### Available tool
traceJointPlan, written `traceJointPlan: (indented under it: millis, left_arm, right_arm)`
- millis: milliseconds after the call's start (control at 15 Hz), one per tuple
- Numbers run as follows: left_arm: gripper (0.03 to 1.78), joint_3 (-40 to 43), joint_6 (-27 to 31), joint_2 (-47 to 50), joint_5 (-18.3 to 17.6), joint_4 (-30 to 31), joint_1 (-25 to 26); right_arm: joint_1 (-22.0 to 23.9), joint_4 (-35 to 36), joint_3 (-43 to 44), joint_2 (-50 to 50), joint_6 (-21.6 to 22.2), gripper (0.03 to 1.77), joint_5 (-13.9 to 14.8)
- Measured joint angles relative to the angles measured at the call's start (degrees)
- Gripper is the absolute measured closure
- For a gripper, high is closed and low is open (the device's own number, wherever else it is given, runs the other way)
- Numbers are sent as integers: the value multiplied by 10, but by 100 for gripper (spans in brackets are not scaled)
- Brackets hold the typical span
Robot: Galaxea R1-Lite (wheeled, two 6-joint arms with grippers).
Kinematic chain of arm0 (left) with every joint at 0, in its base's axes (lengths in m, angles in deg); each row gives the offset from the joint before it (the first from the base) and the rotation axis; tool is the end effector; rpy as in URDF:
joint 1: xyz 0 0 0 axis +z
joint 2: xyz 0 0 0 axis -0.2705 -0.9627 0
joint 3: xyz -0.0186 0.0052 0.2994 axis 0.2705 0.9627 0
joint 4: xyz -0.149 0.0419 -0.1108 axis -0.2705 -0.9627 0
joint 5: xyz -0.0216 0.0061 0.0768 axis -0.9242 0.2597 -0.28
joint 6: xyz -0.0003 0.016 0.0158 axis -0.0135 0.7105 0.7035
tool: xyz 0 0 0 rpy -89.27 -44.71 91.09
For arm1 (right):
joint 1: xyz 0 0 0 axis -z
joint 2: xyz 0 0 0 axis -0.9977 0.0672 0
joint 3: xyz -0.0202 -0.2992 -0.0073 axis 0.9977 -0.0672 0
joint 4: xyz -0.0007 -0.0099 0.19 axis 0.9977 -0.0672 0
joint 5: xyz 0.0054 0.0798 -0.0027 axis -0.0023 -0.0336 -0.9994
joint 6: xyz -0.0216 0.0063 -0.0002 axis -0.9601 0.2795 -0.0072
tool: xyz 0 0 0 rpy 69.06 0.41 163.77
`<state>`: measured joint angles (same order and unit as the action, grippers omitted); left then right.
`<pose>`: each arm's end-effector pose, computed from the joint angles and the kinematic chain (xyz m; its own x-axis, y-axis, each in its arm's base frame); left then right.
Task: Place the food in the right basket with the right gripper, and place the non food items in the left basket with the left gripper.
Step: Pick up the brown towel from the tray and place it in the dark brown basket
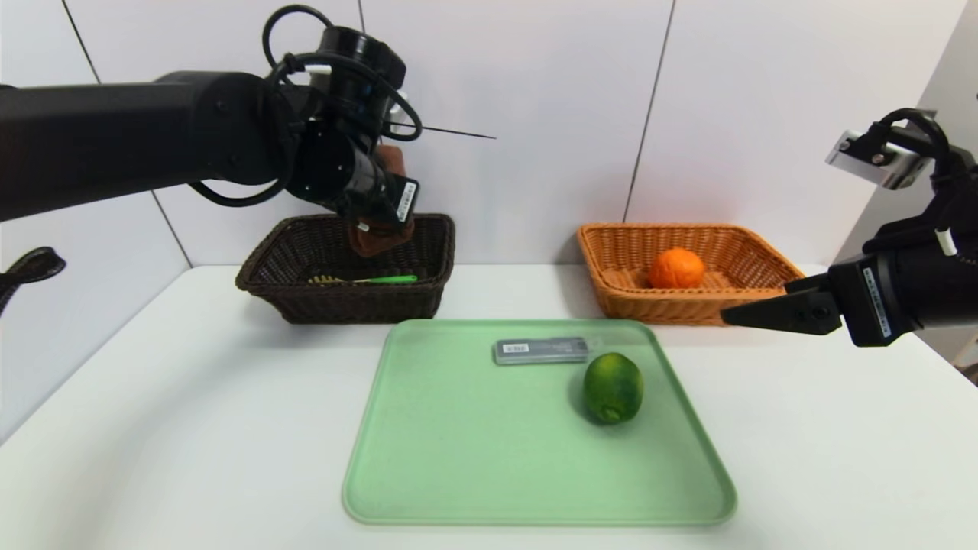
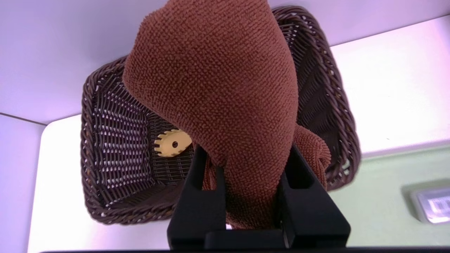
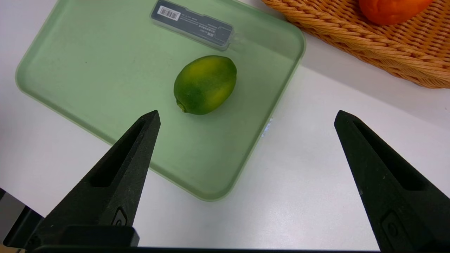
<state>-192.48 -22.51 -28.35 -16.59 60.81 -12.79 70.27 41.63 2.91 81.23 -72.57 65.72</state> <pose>0.3495 -0.1782 0.2887 0.9018 0.0145 -0.4319 0.0970 0.9671 0.2351 0.2015 0.0622 0.2797 0.6789 0.4075 -0.6108 -0.4772 0.8771 0.0547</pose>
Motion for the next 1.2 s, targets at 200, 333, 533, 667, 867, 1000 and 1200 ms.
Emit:
traceJointPlan:
  millis: [200, 333, 533, 667, 867, 1000, 1200]
  left_arm:
    - [144, 0, 1, -39, 0, 35, 16]
    - [144, 0, 4, -59, 0, 49, 21]
    - [144, -1, 4, -81, -7, 49, 25]
    - [139, -1, 4, -90, -19, 49, 30]
    - [98, -1, 0, -98, -20, 49, 33]
    - [79, -1, 0, -99, -20, 49, 34]
    - [57, -1, 0, -98, -20, 47, 36]
  right_arm:
    - [0, 4, 0, 1, 0, 9, 0]
    - [0, 4, -1, 1, 0, 9, 0]
    - [0, 4, -2, 2, 0, 9, 1]
    - [0, 4, -3, 2, 0, 9, 1]
    - [0, 4, -6, 2, 0, 9, 1]
    - [0, 5, -6, 2, 0, 9, 1]
    - [0, 4, -6, 1, 0, 9, 1]
